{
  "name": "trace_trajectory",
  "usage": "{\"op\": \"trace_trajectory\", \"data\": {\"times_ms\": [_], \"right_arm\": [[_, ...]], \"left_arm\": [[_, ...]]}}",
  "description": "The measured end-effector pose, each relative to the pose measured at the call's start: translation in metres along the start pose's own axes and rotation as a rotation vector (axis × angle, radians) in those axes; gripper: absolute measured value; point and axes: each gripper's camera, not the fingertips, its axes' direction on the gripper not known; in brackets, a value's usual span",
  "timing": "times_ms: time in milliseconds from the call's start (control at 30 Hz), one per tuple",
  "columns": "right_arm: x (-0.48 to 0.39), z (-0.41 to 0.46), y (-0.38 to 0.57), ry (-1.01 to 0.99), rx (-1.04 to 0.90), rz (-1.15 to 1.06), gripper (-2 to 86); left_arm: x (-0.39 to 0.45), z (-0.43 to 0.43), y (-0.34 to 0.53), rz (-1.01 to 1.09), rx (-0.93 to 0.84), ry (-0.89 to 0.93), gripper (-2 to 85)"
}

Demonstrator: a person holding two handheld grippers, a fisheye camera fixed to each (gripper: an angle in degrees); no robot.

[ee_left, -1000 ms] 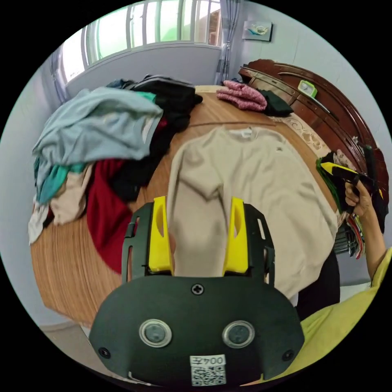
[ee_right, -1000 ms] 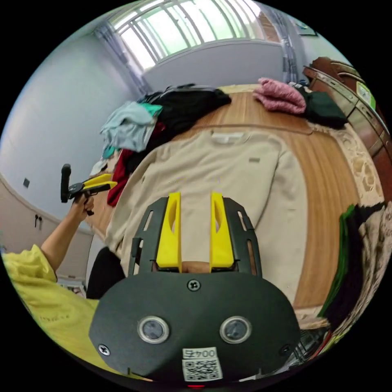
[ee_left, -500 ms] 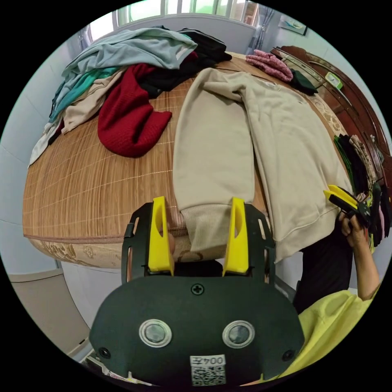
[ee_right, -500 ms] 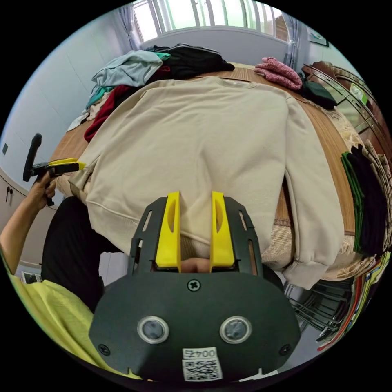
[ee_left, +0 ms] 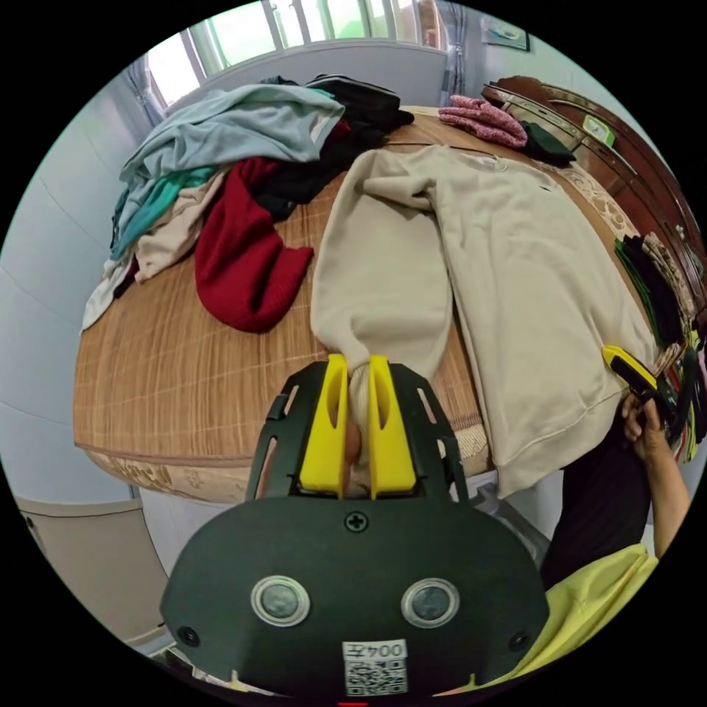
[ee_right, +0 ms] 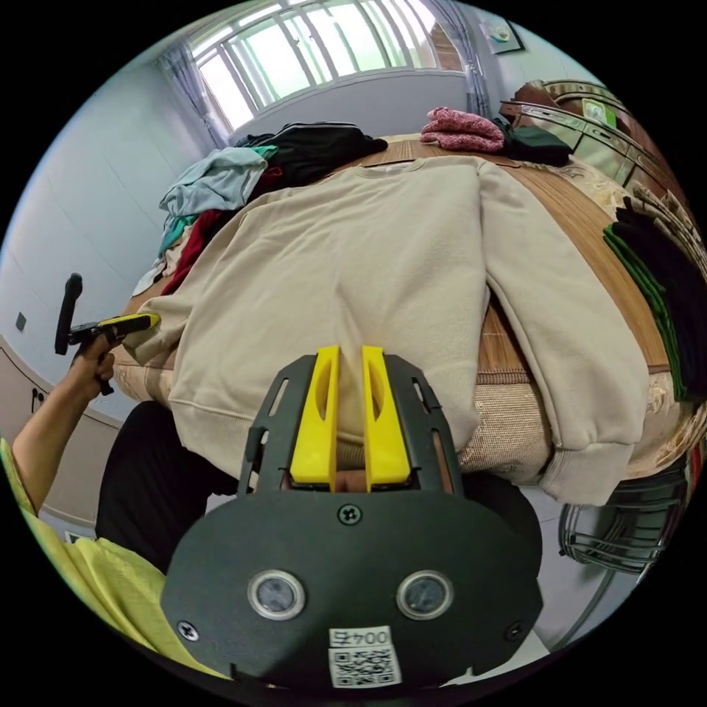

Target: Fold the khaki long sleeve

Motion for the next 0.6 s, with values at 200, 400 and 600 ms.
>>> {"op": "trace_trajectory", "data": {"times_ms": [200,400,600], "right_arm": [[0.022,-0.032,0.003,-0.034,0.002,0.014,4.1],[0.034,-0.062,0.004,-0.038,0.006,0.014,3.8],[0.041,-0.088,0.002,-0.045,0.008,0.024,3.6]], "left_arm": [[-0.039,-0.07,-0.06,0.002,0.059,-0.087,2.3],[-0.09,-0.14,-0.147,0.056,0.075,-0.377,2.0],[-0.15,-0.173,-0.234,0.0,0.049,-0.497,2.9]]}}
